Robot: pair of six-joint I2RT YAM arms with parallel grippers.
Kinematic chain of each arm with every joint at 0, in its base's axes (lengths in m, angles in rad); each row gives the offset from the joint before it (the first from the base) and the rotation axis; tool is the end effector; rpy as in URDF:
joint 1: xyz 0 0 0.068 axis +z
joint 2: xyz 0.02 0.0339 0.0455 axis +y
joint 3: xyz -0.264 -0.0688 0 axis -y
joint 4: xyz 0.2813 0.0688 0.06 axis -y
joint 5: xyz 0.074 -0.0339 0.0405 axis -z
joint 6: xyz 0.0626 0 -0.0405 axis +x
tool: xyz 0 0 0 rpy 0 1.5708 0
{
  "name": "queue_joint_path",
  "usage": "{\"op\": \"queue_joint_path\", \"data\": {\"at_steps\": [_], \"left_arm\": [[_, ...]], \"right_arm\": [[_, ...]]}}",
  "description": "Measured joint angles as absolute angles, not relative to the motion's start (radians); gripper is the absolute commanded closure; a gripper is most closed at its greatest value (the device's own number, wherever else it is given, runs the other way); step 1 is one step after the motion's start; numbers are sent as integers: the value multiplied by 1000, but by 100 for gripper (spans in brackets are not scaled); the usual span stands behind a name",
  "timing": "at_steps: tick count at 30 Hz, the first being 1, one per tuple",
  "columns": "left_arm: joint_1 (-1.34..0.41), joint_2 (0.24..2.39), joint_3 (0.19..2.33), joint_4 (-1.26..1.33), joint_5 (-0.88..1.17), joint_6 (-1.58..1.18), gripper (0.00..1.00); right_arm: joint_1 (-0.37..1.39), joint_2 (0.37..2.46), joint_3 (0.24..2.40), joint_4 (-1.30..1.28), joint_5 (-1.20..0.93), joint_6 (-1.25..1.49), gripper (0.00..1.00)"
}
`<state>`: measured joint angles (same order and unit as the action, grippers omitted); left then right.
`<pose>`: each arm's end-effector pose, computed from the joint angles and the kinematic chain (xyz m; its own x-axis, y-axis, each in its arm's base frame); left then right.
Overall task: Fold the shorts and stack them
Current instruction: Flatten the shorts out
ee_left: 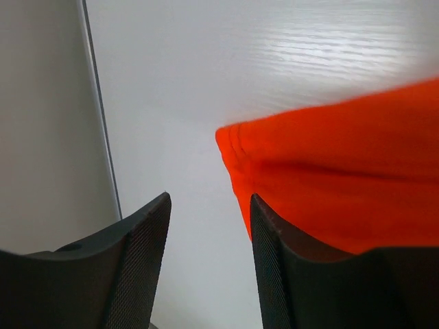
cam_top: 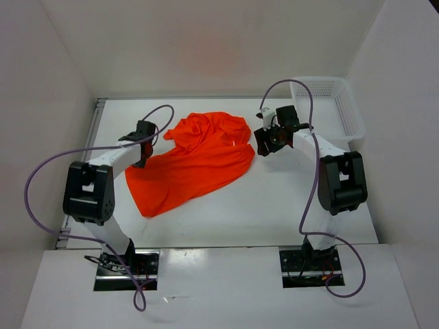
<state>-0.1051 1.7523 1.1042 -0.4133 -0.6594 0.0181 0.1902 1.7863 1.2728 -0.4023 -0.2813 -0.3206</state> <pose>0.3902 -0.0026 0.1434 -0.8720 0.1064 -0.4779 -0.1984 0.8155 0.5436 0.4216 0.0989 0.1791 -0.6295 -0.4295 -0.6475 -0.5754 0.8177 0.0170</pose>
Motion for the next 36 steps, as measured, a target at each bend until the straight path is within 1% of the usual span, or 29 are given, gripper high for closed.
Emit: {"op": "queue_joint_path", "data": {"at_steps": [3, 7, 11, 14, 16, 18, 19, 20, 21, 22, 24, 25, 26, 27, 30, 34, 36], "left_arm": [[-183, 1623, 1105, -486, -628, 18, 42], [-316, 1482, 1055, -580, -546, 17, 42], [-411, 1462, 968, -706, -444, 19, 42], [-430, 1476, 957, -773, -369, 18, 42], [-442, 1486, 953, -779, -341, 18, 44], [-455, 1507, 924, -759, -340, 18, 45], [-459, 1521, 903, -749, -341, 18, 47], [-462, 1534, 877, -740, -340, 18, 47], [-463, 1544, 850, -733, -339, 18, 50], [-463, 1553, 821, -735, -337, 19, 53], [-464, 1553, 795, -743, -342, 19, 60], [-467, 1550, 789, -740, -345, 17, 65], [-469, 1549, 786, -737, -346, 18, 78], [-474, 1549, 782, -734, -345, 15, 85], [-480, 1558, 774, -731, -353, 18, 99], [-486, 1554, 769, -728, -362, 19, 100], [-486, 1542, 762, -724, -369, 19, 100]], "right_arm": [[200, 1801, 1254, -408, -325, -277, 33], [224, 1866, 1257, -397, -355, -215, 33], [239, 1933, 1258, -395, -358, -172, 36], [255, 1938, 1268, -381, -361, -154, 43], [276, 1942, 1268, -380, -369, -147, 49], [296, 1951, 1268, -377, -382, -143, 57], [301, 1951, 1269, -376, -384, -139, 67], [306, 1953, 1269, -376, -386, -139, 71], [309, 1955, 1269, -376, -388, -133, 75], [310, 1956, 1269, -376, -390, -128, 83], [315, 1956, 1269, -373, -390, -120, 88], [316, 1956, 1269, -371, -389, -116, 93], [316, 1956, 1269, -370, -389, -112, 96], [318, 1957, 1269, -368, -390, -109, 99], [322, 1965, 1276, -363, -392, -100, 99], [329, 1970, 1286, -369, -405, -155, 99], [330, 1963, 1286, -403, -408, -240, 99]]}}
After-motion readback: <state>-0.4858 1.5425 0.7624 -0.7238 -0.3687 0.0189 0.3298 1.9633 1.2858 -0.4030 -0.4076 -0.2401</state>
